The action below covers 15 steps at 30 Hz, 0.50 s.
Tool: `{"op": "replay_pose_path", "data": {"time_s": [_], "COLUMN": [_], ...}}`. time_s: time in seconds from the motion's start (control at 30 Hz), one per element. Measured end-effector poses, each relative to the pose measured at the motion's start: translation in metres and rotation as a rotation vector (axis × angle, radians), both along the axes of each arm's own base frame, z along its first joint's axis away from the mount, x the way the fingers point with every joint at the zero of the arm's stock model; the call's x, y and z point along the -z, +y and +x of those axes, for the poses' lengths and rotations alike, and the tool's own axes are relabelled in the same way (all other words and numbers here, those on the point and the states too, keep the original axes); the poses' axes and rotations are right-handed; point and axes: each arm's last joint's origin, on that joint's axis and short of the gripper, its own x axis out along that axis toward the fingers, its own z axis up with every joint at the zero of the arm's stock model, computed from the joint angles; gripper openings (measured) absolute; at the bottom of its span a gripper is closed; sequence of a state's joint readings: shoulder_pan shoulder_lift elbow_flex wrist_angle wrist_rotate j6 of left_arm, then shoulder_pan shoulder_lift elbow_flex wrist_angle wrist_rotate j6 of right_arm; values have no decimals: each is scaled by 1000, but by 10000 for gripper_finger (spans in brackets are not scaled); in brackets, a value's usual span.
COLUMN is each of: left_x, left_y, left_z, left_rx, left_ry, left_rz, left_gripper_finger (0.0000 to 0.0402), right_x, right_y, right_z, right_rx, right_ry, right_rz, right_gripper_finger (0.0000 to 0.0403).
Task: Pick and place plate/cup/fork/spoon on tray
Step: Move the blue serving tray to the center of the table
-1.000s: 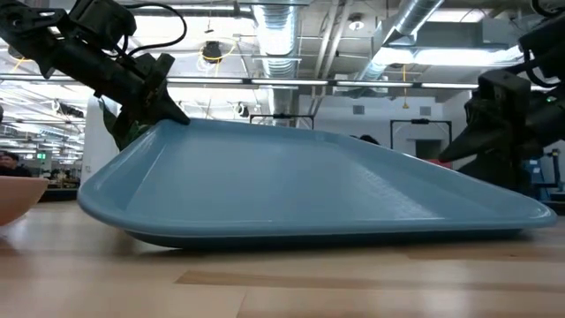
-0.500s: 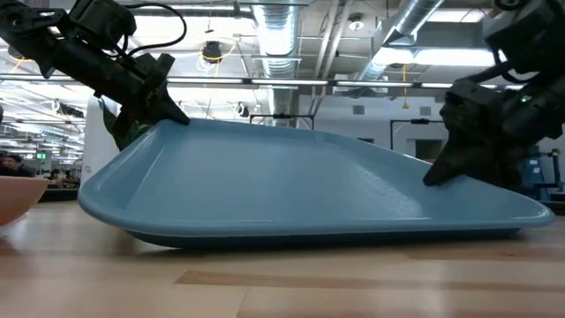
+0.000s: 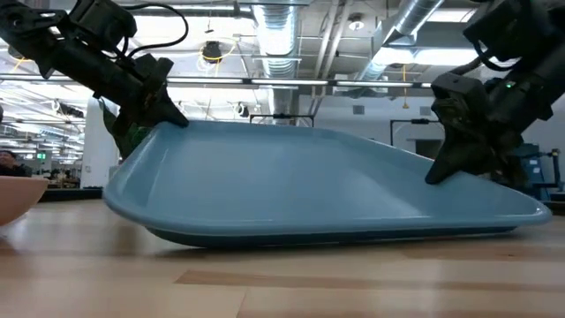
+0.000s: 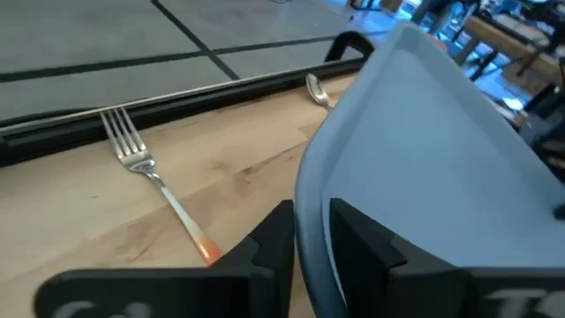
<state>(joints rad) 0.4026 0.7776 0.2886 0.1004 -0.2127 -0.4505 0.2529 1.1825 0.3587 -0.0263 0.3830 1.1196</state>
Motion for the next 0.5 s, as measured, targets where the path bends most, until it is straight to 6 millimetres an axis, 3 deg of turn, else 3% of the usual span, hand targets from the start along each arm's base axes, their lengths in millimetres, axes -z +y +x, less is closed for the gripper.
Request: {"op": "replay_pose_path", "data": {"time_s": [0.27, 0.5], "left_x": [-8, -12], "left_y": [-1, -1], "left_z": [1, 0], "left_rx": [63, 84], "left_ry": [97, 161], "left_rz": [-11, 1], "left_gripper_finger": [117, 146], "right_x": [-23, -48], "right_y": [-25, -54], "right_z": [0, 5], "right_rx": [-84, -258], "right_ry": [69, 186], "right_rz": [-35, -62], "right_gripper_finger": [38, 42]}}
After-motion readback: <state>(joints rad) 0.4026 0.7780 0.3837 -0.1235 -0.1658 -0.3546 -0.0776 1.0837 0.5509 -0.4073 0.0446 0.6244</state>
